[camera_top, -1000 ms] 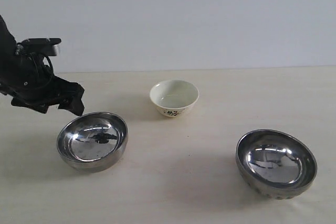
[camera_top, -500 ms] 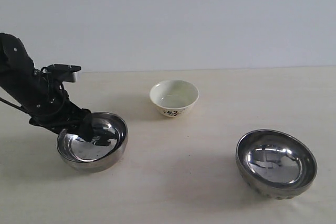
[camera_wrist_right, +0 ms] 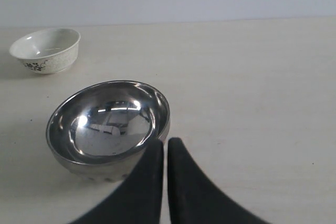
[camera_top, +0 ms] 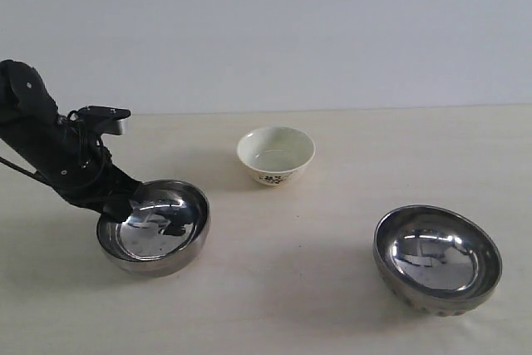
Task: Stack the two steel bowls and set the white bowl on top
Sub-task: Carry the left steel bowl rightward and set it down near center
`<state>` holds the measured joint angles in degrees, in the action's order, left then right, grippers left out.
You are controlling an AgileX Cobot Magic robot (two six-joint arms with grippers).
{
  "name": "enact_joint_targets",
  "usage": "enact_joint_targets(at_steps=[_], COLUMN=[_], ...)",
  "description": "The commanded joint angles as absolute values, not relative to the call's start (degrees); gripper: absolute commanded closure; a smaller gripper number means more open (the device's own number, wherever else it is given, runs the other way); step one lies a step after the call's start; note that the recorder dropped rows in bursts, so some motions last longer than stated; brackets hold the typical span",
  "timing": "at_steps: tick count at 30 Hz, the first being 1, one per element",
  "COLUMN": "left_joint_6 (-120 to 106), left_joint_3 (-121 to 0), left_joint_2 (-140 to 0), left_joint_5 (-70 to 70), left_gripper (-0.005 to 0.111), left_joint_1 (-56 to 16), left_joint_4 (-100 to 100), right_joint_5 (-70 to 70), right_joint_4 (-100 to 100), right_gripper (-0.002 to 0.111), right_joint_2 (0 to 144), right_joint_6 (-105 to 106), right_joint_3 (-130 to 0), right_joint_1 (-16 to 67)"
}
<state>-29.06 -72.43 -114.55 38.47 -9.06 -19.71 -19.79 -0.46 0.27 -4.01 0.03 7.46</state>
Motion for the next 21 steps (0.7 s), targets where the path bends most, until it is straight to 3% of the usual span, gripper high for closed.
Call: enact_joint_targets(at_steps=[1, 11, 21], left_joint_6=[-29.44, -31.85, -34.53], left_joint_3=[-72.76, -72.76, -73.37], left_joint_2=[-114.2, -108.35, -107.53], left_joint_5=[39.13, 39.91, 39.61], left_gripper=[0.103, 0.103, 0.103], left_joint_1=[-9.39, -10.4, -22.38], left_joint_4=[-20.16, -26.97, -31.53], right_joint_5=[-19.5, -19.5, -19.5], right_joint_4=[-0.53, -0.53, -0.53], right_gripper=[0.108, 0.108, 0.108], right_joint_2=[0.0, 0.0, 0.0], right_joint_6=[-3.91, -3.91, -3.91], right_joint_3=[0.0, 0.0, 0.0], right_joint_1=[7.26, 7.26, 7.26])
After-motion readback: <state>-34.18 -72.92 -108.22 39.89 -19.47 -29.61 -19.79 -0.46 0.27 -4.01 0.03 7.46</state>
